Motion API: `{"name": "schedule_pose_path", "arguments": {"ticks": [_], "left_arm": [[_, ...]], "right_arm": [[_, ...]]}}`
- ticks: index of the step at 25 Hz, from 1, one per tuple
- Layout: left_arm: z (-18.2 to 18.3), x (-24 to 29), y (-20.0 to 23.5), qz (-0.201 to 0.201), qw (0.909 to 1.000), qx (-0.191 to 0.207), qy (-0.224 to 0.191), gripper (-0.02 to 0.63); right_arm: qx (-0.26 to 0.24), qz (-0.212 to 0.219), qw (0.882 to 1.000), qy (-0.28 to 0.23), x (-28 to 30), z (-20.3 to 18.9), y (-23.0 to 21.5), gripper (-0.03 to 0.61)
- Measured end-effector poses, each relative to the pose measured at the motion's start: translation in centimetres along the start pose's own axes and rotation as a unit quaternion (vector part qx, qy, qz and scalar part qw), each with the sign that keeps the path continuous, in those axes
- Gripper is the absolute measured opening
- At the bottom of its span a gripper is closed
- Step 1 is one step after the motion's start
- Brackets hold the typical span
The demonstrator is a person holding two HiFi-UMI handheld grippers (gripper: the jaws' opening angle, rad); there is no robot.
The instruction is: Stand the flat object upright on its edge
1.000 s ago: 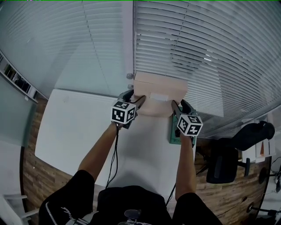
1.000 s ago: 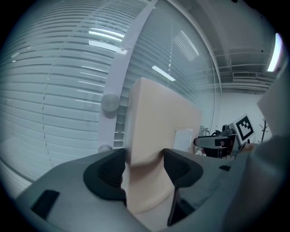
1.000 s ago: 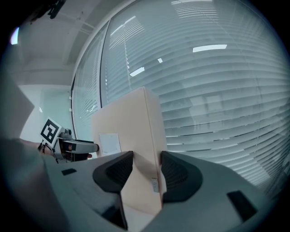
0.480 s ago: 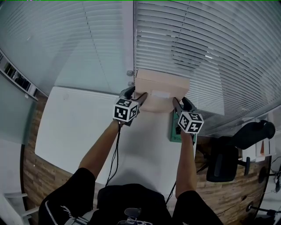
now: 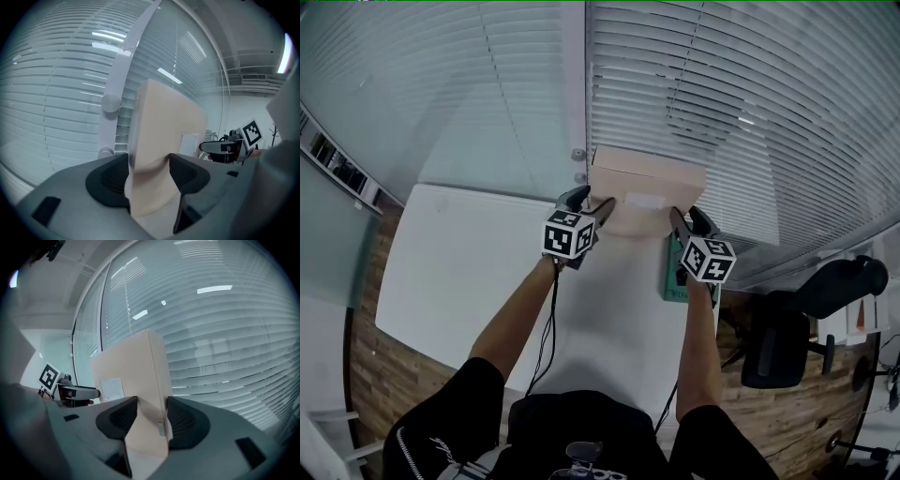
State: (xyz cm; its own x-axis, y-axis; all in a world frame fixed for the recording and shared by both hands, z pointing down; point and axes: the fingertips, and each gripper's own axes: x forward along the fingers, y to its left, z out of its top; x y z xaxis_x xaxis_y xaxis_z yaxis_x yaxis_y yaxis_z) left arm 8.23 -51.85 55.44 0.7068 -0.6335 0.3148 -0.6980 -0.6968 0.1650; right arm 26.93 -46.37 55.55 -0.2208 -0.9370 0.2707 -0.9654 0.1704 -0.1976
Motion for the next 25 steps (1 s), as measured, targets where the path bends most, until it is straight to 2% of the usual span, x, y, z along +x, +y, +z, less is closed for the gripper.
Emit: {"name": "schedule_pose_path", "arguments": {"ticks": [6,14,21,25], "left_arm": [[0.4,-1.0,0.2,0.014,0.9998,-0.007,-0.01,0.279],[0.5,-3.7,-0.9,0.012,0.9998,-0.005,-0.016,0.275],[-0.3,-6.0,-3.0,0.004,0.9999,-0.003,-0.016,0.231],[-0.3,-7.5,-4.1,-0.001,0.9998,-0.004,-0.022,0.159]], "right_arm": [[-0.004,-0.016,1.0,0.002,-0.6,0.0,0.0,0.204],[-0.02,-0.02,1.0,0.003,-3.0,-0.2,1.3,0.204],[-0.038,-0.008,0.999,0.016,-4.9,-1.2,3.7,0.204],[-0.041,-0.001,0.999,0.013,-6.1,-1.5,5.0,0.193]]}}
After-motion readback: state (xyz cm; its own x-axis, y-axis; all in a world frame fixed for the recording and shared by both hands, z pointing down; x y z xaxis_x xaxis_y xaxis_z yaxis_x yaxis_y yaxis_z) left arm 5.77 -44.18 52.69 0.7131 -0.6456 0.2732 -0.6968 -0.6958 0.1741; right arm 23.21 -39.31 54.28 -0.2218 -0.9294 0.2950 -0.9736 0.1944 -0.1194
